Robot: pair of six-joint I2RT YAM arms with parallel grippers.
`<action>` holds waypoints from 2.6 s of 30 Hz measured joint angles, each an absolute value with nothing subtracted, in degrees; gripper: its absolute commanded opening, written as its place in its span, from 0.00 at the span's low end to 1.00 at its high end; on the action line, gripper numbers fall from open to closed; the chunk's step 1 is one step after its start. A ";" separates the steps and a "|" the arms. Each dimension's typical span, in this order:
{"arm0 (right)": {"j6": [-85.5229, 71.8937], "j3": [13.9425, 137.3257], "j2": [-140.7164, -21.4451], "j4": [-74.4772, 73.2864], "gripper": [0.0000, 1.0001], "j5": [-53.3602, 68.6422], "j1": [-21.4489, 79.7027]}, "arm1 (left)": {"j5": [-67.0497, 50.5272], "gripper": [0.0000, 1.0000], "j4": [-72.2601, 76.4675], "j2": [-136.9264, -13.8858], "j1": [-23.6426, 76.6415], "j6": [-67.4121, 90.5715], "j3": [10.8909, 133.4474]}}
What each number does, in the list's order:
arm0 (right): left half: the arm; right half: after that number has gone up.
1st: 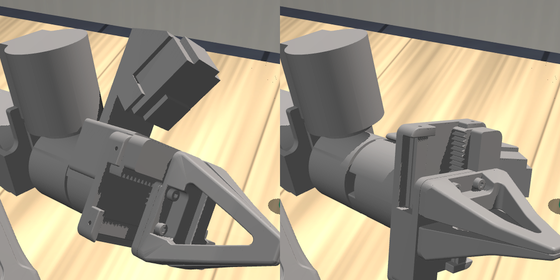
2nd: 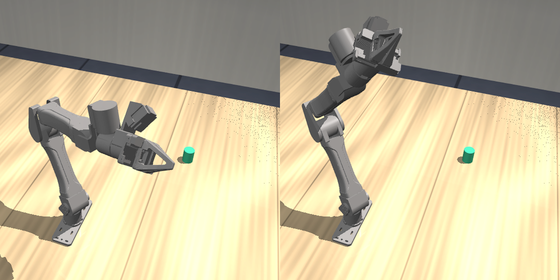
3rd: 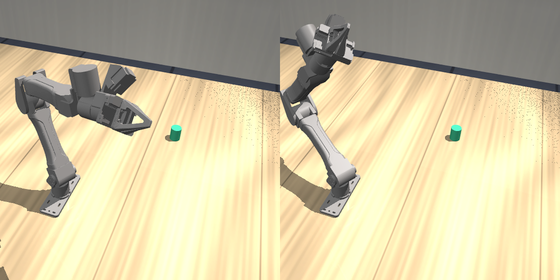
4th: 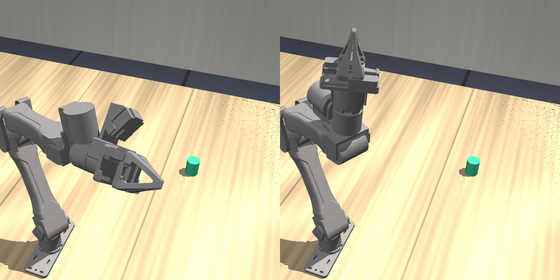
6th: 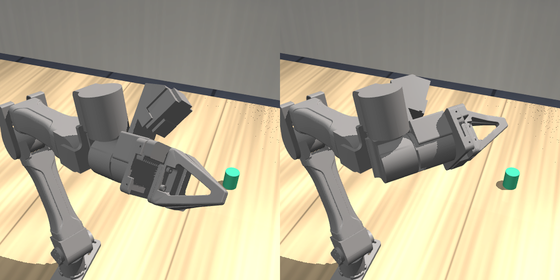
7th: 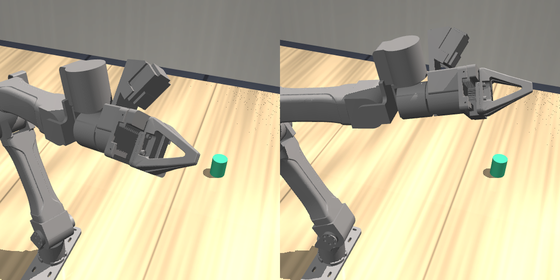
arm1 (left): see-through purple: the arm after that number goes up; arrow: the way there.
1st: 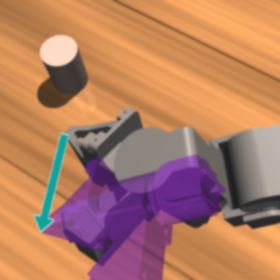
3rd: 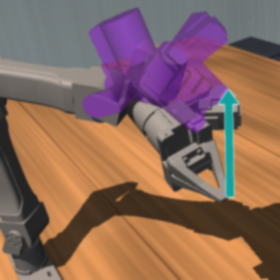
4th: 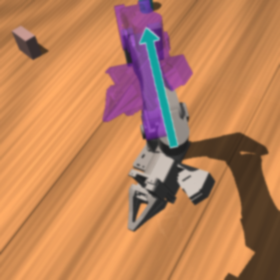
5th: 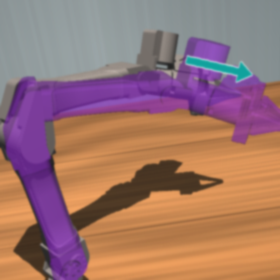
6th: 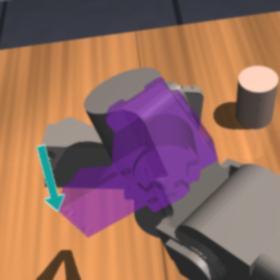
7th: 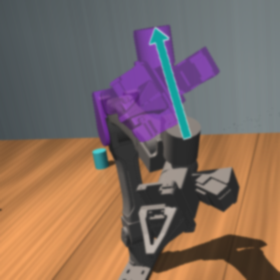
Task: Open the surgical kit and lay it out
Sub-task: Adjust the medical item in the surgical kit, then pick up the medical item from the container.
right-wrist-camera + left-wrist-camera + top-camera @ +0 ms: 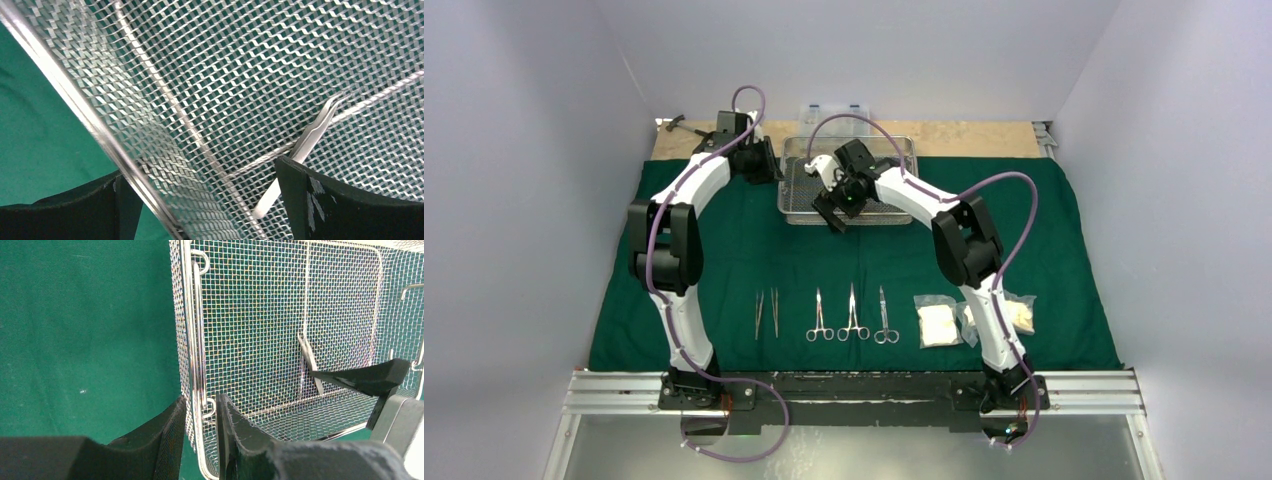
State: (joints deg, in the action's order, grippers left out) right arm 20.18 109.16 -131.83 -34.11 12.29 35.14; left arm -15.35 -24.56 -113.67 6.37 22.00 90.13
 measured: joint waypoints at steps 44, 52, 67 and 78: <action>0.71 105.38 -130.17 -25.15 0.50 -7.86 32.71 | -10.13 0.28 -27.29 -113.67 5.52 21.54 96.90; 0.99 108.03 -132.29 -25.65 0.41 -9.93 33.10 | -8.27 0.28 -27.70 -113.62 5.52 21.52 97.89; 0.89 108.55 -133.27 -25.30 0.05 -7.20 33.10 | -6.63 0.29 -28.40 -111.96 5.10 21.91 97.95; -0.71 108.49 -131.37 -24.27 0.03 -8.29 33.10 | -9.41 0.29 -27.83 -110.04 4.93 21.96 98.06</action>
